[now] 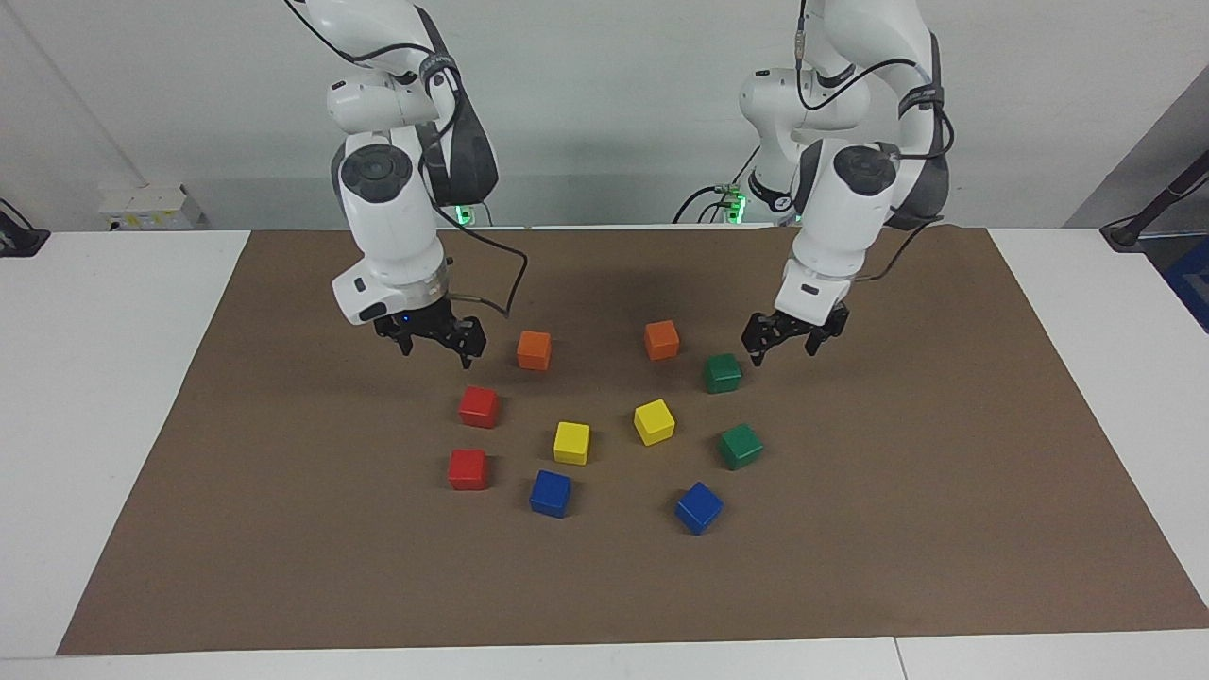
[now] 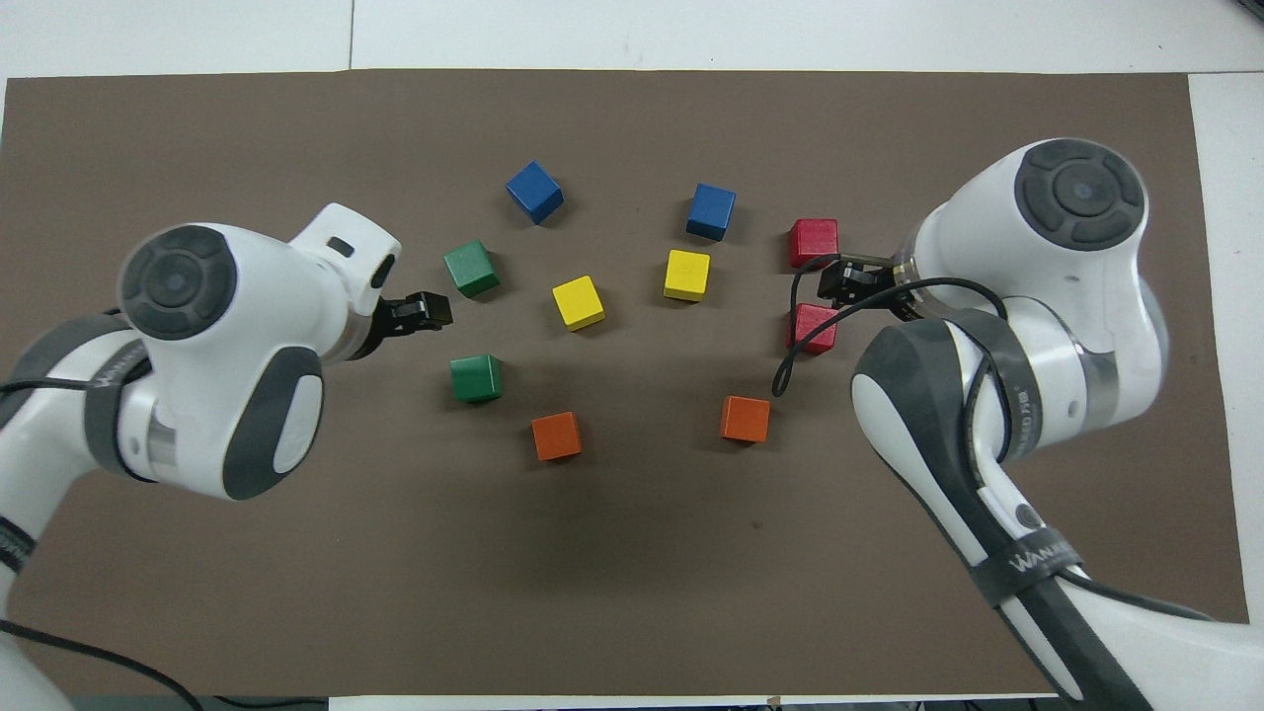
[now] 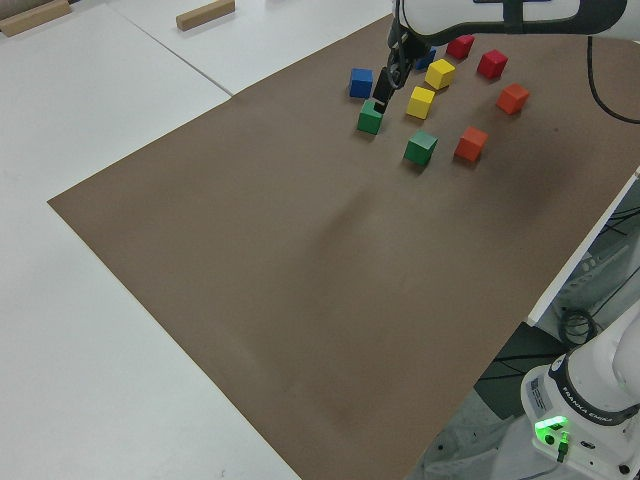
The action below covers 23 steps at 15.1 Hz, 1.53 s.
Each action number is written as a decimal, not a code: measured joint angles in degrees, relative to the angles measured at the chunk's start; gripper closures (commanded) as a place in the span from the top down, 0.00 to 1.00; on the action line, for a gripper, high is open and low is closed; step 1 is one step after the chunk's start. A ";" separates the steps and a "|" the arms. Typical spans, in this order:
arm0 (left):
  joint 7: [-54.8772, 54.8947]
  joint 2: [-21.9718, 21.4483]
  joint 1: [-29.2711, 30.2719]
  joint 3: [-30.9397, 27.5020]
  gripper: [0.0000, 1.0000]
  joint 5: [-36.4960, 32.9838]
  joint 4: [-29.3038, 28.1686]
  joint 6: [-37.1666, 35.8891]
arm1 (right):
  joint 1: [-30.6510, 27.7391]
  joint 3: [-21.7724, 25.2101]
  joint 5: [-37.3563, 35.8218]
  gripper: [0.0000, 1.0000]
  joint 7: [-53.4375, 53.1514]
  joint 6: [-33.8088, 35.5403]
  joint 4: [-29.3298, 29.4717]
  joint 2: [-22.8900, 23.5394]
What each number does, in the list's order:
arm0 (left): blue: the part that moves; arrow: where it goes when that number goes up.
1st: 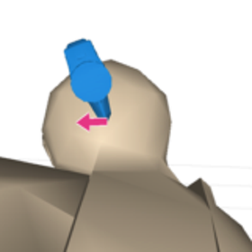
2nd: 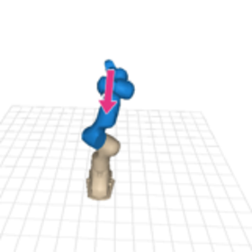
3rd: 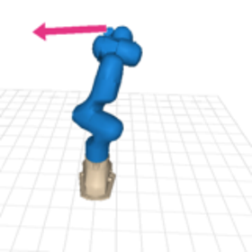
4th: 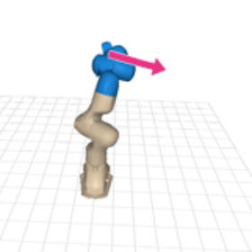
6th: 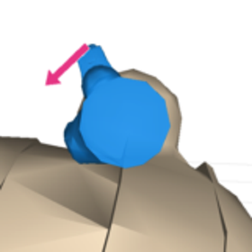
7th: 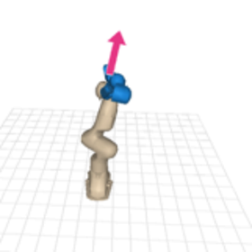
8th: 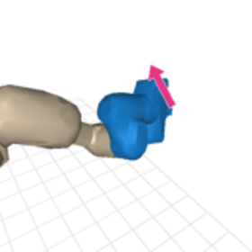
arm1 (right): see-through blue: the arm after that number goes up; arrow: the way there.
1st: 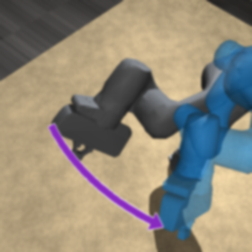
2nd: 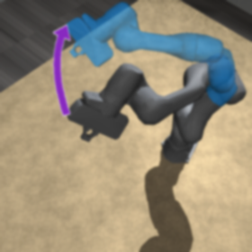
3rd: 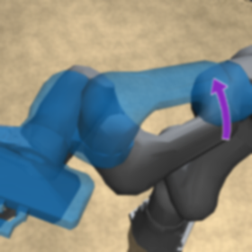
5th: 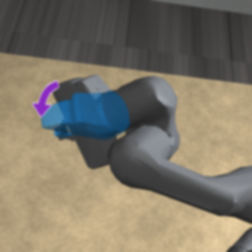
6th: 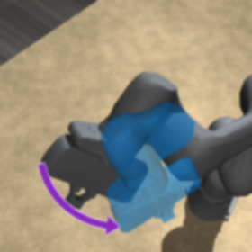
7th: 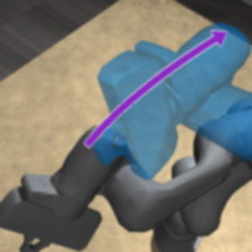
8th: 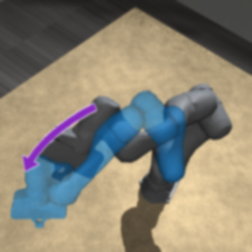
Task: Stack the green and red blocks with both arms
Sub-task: 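Grasp the nearer green block with the left gripper while the right gripper grasps red, then place the green block with the left gripper while the right gripper places red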
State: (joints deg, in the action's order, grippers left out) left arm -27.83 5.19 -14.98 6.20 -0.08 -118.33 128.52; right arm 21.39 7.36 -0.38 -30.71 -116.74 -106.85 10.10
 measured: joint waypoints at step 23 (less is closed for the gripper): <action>12.23 6.46 6.59 -1.96 0.00 -0.07 3.46 -2.97 | 3.52 0.00 1.00 0.00 -3.47 -21.65 -11.80 7.45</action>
State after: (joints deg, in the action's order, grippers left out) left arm -15.60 11.65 -8.39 4.23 -0.15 -114.88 125.55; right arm 24.91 7.36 0.62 -34.18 -138.40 -118.64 17.55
